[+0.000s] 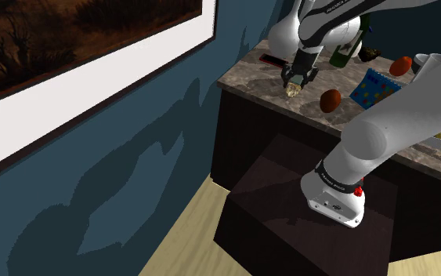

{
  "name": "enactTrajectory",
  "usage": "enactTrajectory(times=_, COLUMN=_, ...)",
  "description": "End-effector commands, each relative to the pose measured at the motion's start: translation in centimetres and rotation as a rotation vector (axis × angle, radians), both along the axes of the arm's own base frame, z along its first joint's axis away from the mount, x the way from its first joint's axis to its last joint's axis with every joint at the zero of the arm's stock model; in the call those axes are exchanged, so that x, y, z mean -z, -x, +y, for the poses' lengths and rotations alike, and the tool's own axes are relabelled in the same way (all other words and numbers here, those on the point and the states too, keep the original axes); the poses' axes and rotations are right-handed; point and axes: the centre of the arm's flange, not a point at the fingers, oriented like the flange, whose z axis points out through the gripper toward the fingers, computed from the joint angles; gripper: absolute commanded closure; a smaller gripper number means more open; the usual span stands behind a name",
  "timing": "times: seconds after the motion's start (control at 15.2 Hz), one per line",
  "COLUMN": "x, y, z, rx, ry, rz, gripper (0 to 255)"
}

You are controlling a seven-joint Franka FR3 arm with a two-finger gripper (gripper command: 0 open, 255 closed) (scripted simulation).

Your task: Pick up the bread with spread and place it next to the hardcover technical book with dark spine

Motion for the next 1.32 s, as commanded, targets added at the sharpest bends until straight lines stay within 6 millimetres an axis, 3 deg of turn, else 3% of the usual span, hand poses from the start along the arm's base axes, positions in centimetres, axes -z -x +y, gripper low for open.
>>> enactTrajectory(times=0.0, x=0.0, y=0.0, z=0.0, rx=0.0, ry=-0.001, rz=0.001, gripper=255)
enactTrajectory(times=0.4, x=0.0, y=0.0, z=0.0, rx=0.0, ry=-0.001, rz=0.001, gripper=255)
enactTrajectory(times=1.25, x=-6.8, y=0.0, z=0.0, rx=0.0, ry=-0.001, rz=0.001, gripper=255)
